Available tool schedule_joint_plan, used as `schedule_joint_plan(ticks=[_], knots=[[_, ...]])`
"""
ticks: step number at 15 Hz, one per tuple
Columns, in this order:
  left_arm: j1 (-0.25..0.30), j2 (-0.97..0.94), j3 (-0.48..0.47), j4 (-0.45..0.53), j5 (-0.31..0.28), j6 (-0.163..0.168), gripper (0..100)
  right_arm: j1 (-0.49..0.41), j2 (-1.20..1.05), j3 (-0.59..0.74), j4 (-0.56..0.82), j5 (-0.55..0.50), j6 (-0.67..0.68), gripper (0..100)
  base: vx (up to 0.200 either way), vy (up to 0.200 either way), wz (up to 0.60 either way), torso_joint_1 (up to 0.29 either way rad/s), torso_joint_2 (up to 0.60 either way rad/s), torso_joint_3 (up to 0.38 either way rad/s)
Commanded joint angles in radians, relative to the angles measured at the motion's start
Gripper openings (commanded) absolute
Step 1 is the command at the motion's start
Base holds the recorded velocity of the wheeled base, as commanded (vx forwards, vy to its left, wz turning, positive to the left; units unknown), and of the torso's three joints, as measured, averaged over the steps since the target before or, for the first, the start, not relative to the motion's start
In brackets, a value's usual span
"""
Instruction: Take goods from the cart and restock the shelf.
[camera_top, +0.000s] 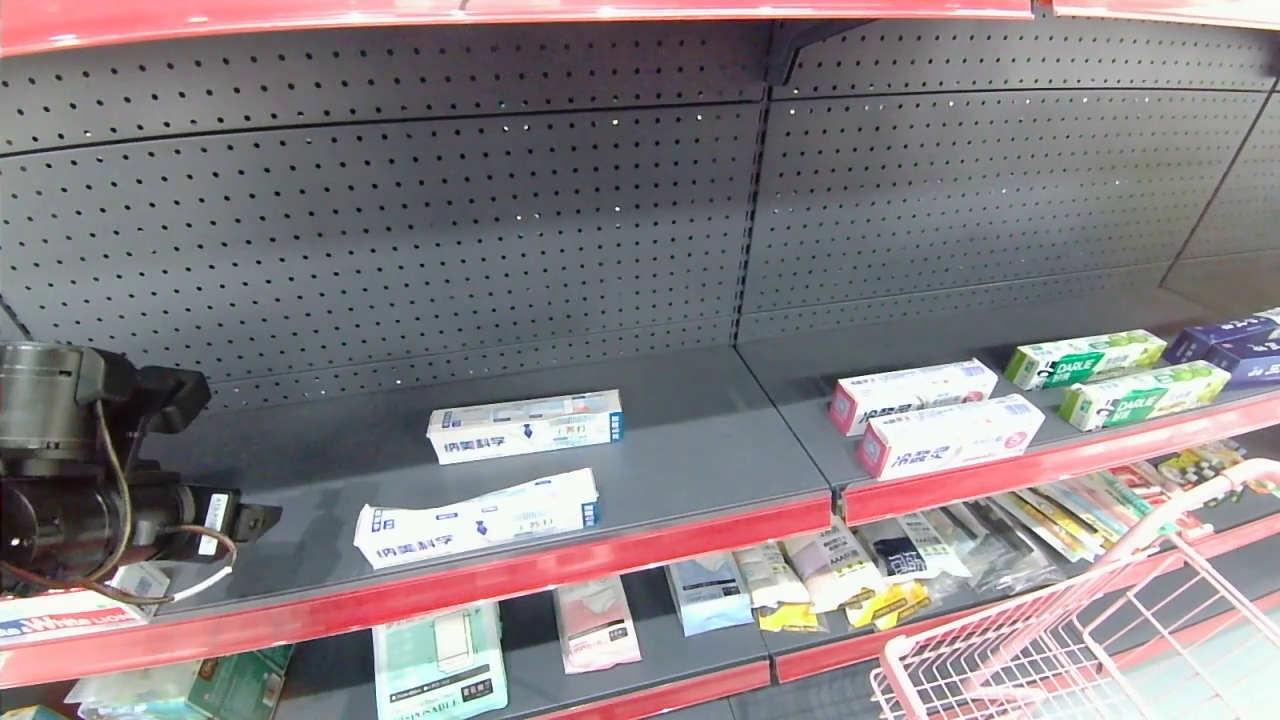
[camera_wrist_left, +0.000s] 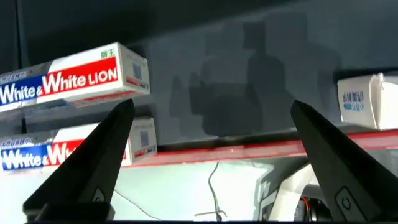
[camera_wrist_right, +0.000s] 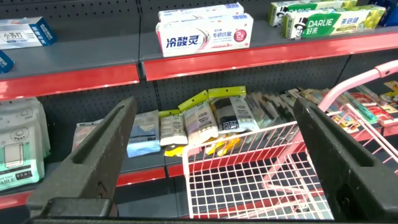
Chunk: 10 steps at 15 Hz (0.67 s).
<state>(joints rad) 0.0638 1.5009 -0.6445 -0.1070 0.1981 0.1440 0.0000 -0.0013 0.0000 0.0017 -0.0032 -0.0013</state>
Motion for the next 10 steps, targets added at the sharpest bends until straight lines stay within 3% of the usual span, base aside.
schedule_joint_plan(ticks=[1,7,10], knots=[[0.001,0.035,-0.001,-0.003,0.000,0.006,100,0.000,0.001,0.000,0.000,0.000,0.000,100,0.000,0.000,0.00,0.000,0.00,0.000],[-0.001,0.090,-0.012,-0.006,-0.009,0.020,100,0.000,0.001,0.000,0.000,0.000,0.000,100,0.000,0.000,0.00,0.000,0.00,0.000],[-0.007,0.141,-0.021,-0.056,-0.009,0.020,100,0.000,0.001,0.000,0.000,-0.001,0.000,100,0.000,0.000,0.00,0.000,0.00,0.000]])
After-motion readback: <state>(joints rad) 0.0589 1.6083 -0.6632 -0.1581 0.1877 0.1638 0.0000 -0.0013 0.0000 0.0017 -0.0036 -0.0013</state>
